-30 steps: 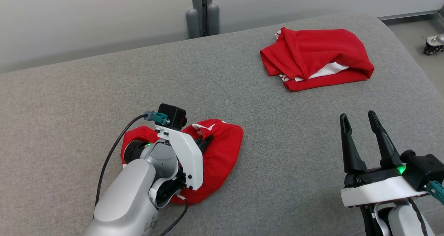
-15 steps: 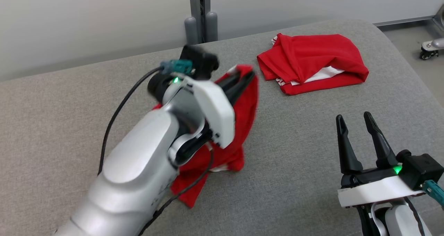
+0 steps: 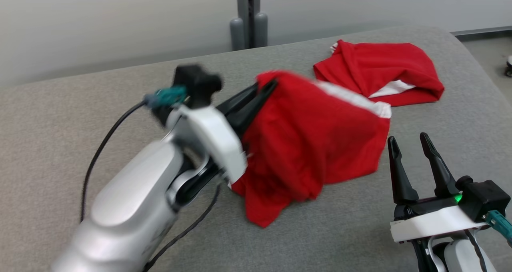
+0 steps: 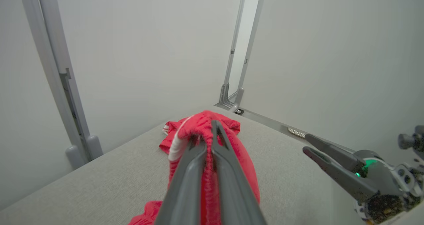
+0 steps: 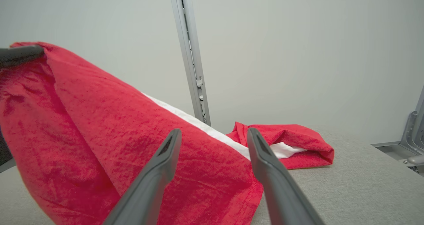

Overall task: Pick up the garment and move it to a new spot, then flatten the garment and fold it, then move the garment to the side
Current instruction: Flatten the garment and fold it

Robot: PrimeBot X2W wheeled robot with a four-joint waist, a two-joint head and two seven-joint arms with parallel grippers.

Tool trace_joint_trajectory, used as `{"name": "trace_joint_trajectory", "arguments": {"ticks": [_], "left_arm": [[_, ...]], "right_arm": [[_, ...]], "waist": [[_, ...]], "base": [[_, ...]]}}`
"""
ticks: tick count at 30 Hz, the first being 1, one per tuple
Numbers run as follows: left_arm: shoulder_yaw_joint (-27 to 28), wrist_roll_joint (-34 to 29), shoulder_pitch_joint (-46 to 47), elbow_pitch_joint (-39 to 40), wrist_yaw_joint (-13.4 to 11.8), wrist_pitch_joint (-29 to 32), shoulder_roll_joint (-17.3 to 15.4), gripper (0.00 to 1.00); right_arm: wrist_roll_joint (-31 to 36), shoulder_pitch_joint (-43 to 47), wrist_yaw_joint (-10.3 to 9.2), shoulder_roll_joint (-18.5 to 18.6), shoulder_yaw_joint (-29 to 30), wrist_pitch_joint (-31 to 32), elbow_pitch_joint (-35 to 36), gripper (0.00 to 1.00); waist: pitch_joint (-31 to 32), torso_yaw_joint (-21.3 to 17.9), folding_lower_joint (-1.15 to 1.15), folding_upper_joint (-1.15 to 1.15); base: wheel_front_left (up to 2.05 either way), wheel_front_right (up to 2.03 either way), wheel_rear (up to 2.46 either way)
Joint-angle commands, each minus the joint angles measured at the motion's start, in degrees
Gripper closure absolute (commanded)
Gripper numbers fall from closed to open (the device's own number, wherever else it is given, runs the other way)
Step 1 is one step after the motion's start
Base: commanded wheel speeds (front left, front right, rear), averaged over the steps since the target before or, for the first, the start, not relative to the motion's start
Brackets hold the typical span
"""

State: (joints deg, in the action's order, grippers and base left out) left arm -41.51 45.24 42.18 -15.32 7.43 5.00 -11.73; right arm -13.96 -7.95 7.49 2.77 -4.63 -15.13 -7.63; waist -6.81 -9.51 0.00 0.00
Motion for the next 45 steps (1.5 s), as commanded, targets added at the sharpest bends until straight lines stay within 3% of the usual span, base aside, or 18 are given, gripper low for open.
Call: {"name": "trace_joint_trajectory", "arguments": {"ticks": [1, 8, 13, 20, 21, 22, 23, 28, 33, 39, 43, 45], "left_arm": [[0.0, 0.8, -2.4, 0.1, 0.1, -0.6, -1.7, 1.00], [-0.6, 2.9, -16.6, -3.8, -0.1, -4.8, -11.4, 1.00], [1.3, 3.6, -21.6, -9.6, -0.2, -10.1, -13.9, 1.00], [1.5, 4.9, -22.0, -16.2, -0.1, -13.0, -13.6, 1.00], [1.5, 5.5, -22.0, -16.6, 0.0, -13.2, -13.2, 0.68], [1.5, 5.5, -22.0, -16.6, 0.0, -13.2, -13.2, 0.68], [1.4, 5.9, -21.9, -16.8, 0.0, -13.5, -12.9, 0.00], [2.8, 6.2, -22.7, -16.0, -0.8, -16.7, -13.9, 0.00], [5.6, 4.6, -25.4, -9.4, -6.2, -18.8, -16.8, 0.00], [12.9, 0.5, -30.3, 4.5, -16.0, -20.1, -20.5, 0.00], [22.2, -3.5, -35.4, 14.2, -21.2, -20.2, -18.3, 0.00], [25.6, -5.8, -38.7, 17.2, -22.2, -20.1, -16.5, 0.00]], "right_arm": [[0.4, 0.1, 0.01, 0.3, 0.1, 0.0, -0.1, 0.00], [2.1, -0.3, 0.01, 0.3, 0.3, 0.0, -0.4, 0.00], [3.0, -0.3, 0.01, 0.2, 0.4, 0.0, -0.8, 0.00], [3.4, 0.0, 0.01, 0.3, 0.1, 0.0, -1.8, 0.00], [3.4, 0.1, 0.01, 0.3, 0.0, 0.0, -1.9, 0.00], [3.4, 0.1, 0.01, 0.3, 0.0, 0.0, -1.9, 0.00], [3.3, 0.1, 0.01, 0.3, -0.1, 0.0, -2.2, 0.00], [2.6, 0.7, 0.01, 0.3, 0.2, 0.0, -2.7, 0.00], [2.3, 1.6, 0.01, 0.3, 0.9, 0.0, -2.1, 0.00], [2.0, 2.5, 0.01, 0.3, 2.1, 0.0, -0.8, 0.00], [2.5, 2.5, 0.01, 0.3, 3.0, 0.0, 0.5, 0.00], [2.6, 2.5, 0.01, 0.3, 3.2, 0.0, 1.3, 0.00]], "waist": [[-0.2, 1.2, 0.00, 0.00], [-1.0, 3.9, 0.00, 0.00], [-0.9, 5.3, 0.00, 0.00], [0.2, 6.1, 0.00, 0.00], [0.4, 6.1, 0.00, 0.00], [0.4, 6.1, 0.00, 0.00], [0.7, 6.1, 0.00, 0.00], [2.5, 5.3, 0.00, 0.00], [3.7, 5.1, 0.00, 0.00], [4.5, 6.1, 0.00, 0.00], [5.0, 6.6, 0.00, 0.00], [5.2, 6.6, 0.00, 0.00]], "base": [[0.00, 0.00, 0.00], [0.00, 0.00, 0.00], [0.00, 0.00, 0.00], [0.00, 0.00, 0.00], [0.00, 0.00, 0.00], [0.00, 0.00, 0.00], [0.00, 0.00, 0.00], [0.00, 0.00, 0.00], [0.00, 0.00, 0.00], [0.00, 0.00, 0.00], [0.00, 0.00, 0.00], [0.00, 0.00, 0.00]]}}
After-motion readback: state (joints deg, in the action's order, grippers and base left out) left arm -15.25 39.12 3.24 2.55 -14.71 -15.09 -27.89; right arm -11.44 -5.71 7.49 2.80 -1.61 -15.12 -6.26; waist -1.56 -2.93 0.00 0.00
